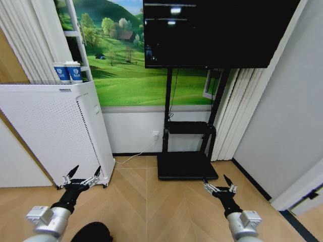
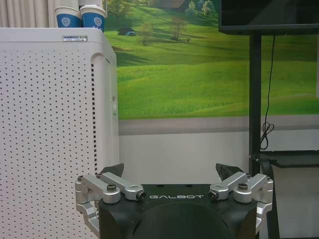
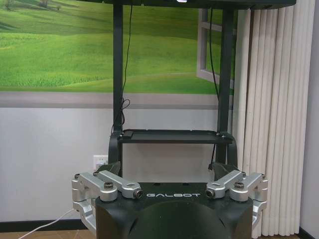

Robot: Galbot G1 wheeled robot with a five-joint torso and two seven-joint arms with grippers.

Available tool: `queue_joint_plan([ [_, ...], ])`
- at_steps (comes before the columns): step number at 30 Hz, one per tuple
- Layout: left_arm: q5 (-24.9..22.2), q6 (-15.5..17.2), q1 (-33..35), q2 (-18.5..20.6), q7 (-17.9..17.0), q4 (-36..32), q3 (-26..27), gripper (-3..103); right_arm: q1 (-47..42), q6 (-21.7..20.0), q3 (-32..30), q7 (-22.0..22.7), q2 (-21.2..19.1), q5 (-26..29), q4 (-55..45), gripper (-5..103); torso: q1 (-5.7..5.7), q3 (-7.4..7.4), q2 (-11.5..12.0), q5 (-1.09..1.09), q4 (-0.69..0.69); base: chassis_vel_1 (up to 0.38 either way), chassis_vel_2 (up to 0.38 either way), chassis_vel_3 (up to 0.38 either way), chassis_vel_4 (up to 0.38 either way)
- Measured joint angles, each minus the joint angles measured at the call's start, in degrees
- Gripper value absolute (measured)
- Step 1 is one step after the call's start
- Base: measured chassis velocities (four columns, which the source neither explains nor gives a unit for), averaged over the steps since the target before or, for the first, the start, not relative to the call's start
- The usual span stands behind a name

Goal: Pick up the trash bin and place the garbage on the floor into it.

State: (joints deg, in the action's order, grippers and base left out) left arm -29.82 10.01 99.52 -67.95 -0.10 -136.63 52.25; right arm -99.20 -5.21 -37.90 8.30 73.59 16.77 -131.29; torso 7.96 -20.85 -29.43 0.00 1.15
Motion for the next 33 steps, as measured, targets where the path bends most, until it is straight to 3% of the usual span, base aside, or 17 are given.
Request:
queue_joint_plan([
  [20, 0.0, 0.0, 0.0, 0.0, 0.0, 0.0, 0.0, 100, 0.0, 0.0, 0.0, 0.0, 0.0, 0.0, 0.0, 100, 0.20, -0.25, -0.4, 0.00, 0.00, 0.019, -0.015, -0.016, 0.015],
  [33, 0.0, 0.0, 0.0, 0.0, 0.0, 0.0, 0.0, 100, 0.0, 0.0, 0.0, 0.0, 0.0, 0.0, 0.0, 100, 0.09, -0.11, -0.2, -0.01, 0.00, 0.207, -0.212, -0.204, 0.214],
])
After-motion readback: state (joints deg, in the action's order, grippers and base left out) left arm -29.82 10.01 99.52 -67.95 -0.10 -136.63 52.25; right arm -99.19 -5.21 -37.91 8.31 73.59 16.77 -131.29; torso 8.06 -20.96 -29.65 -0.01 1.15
